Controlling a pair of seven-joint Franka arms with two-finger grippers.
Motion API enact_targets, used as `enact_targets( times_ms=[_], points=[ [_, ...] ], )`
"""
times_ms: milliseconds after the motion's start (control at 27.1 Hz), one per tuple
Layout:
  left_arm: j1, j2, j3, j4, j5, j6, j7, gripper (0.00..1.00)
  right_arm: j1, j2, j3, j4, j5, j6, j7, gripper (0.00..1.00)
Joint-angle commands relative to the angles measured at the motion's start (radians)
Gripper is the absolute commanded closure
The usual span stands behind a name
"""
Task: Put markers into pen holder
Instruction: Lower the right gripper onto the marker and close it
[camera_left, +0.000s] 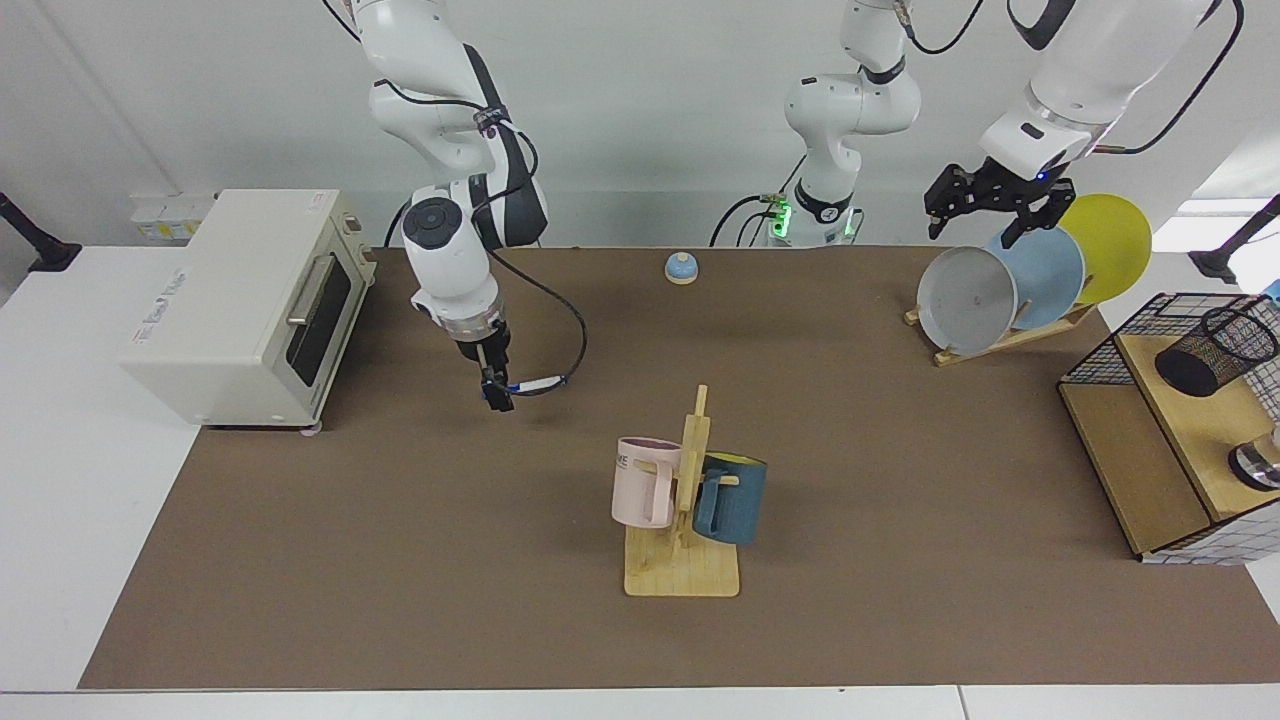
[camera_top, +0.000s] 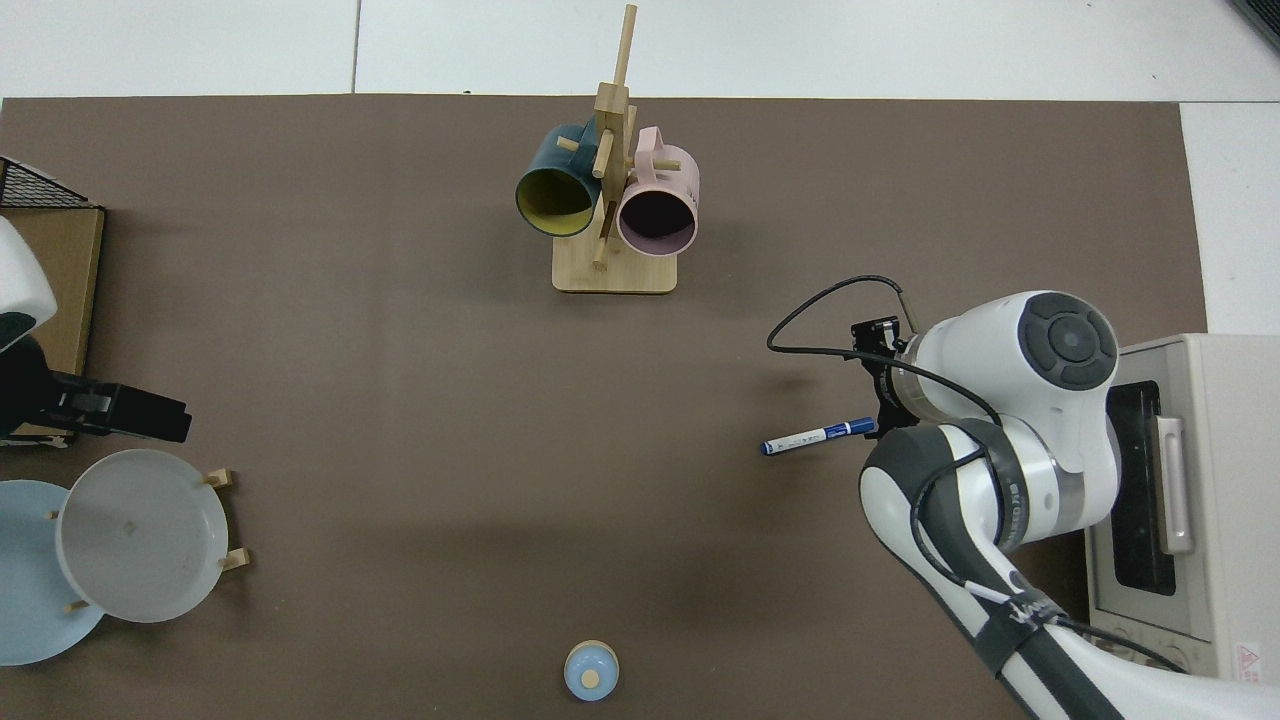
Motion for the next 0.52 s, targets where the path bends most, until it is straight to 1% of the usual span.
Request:
enact_targets(
  times_ms=[0,480],
  points=[
    [0.002,-0.035,0.002,-0.042,-0.006,0.022,0.014,0.00,0.003,-0.015,0.001,-0.072,0.005,0.074,0.023,0.02],
    [0.002,-0.035,0.004,-0.042,-0.006,0.018,0.014,0.00,0.003,0.030,-0.001,-0.089,0.005,0.137,0.023,0.03]
  ],
)
